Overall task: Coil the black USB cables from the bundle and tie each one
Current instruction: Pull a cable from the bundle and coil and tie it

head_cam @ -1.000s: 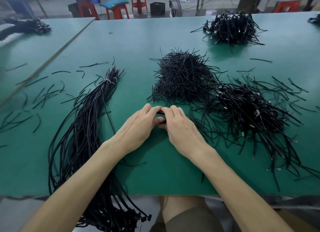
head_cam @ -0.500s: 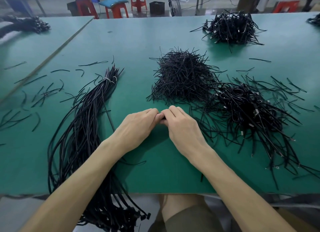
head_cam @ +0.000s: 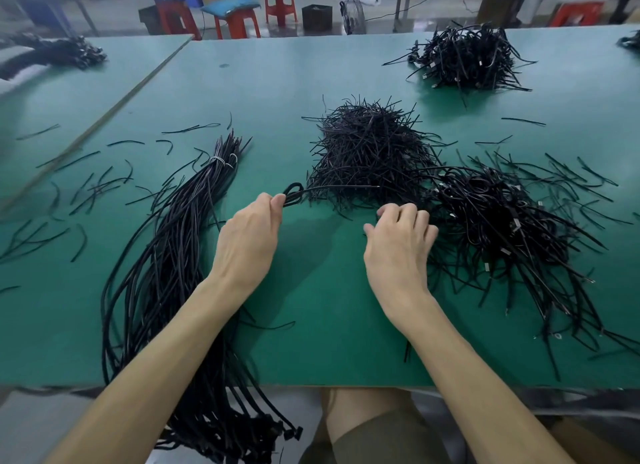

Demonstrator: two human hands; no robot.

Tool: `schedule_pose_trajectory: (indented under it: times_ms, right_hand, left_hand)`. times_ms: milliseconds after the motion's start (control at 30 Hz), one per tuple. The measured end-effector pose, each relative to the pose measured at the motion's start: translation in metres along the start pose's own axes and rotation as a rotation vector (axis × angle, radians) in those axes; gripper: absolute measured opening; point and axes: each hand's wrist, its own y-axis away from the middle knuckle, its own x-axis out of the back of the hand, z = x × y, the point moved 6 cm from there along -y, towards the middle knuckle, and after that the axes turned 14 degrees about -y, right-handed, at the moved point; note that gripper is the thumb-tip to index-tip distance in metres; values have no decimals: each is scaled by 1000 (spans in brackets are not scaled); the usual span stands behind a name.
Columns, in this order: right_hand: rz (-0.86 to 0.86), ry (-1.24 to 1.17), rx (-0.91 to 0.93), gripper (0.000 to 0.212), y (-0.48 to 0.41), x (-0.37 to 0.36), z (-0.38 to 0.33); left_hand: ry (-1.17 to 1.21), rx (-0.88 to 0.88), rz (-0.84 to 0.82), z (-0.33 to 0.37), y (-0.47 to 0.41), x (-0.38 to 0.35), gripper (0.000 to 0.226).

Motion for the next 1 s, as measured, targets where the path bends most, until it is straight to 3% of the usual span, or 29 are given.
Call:
schedule_pose_trajectory:
  times_ms: [167,367,567,700,867,1000]
  right_hand:
    - [-45,-9,5,21,-1,-3,1]
    - [-6,-228,108,19,-1,4,-9]
    - [108,-468,210,14,1,16,-13]
    - [151,-473,323,17,6,21,-21]
    - [164,-540,443,14,12,23,-28]
    - [63,-666,468,13,14,21,-30]
  left_hand:
    - [12,-77,-32,7,3,-5,54]
    - [26,-100,-37,9,3,-7,58]
    - [254,57,-91,-6,1,-19,54]
    - [305,116,-70,-13,-2,-22,54]
    - [241,59,-85,-7,2,-22,53]
    - [152,-130,-140,13,8,-20,53]
